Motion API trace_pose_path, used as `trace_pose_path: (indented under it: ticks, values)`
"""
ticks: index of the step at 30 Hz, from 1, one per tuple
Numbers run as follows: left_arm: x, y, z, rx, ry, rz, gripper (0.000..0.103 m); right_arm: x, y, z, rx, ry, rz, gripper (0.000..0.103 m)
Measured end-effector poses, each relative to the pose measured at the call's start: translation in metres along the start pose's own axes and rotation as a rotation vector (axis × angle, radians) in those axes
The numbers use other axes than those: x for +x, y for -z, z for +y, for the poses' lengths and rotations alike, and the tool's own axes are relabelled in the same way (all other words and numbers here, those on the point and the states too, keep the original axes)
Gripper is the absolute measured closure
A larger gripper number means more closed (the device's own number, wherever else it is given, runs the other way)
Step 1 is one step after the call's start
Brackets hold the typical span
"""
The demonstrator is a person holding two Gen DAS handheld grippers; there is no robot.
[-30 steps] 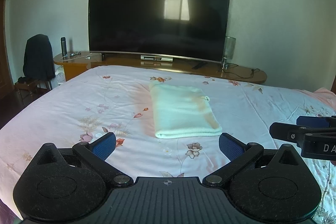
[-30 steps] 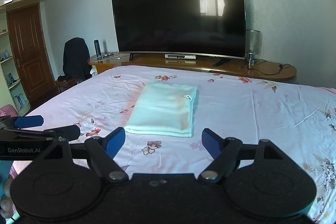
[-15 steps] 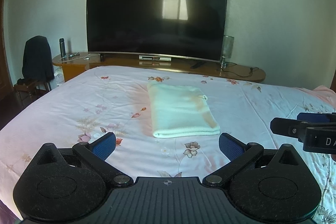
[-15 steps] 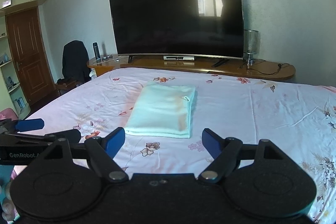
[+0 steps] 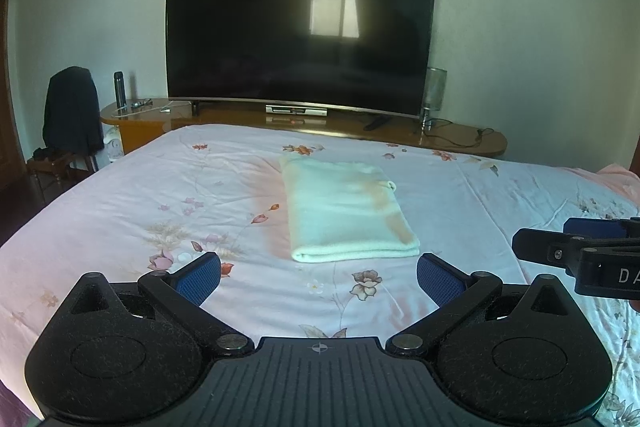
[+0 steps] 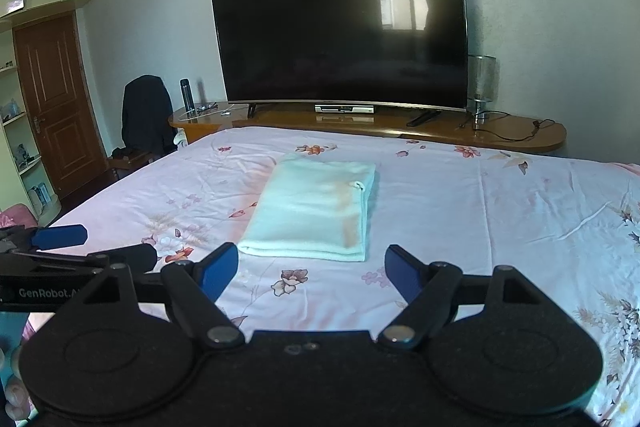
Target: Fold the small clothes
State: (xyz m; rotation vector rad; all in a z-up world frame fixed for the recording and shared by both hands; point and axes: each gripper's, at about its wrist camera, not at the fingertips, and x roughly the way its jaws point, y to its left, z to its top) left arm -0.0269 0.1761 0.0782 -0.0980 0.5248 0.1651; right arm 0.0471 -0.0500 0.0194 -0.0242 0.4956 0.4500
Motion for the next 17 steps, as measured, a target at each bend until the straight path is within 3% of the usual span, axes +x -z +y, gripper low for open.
trace_pose_path:
  ticks: [17]
  values:
    - [-0.0029,-0.0045,0.0028,-0.014,0.029,-0.045,0.000,0.0024,0.0003,-0.0003,-0.003,0.000,0.002,0.023]
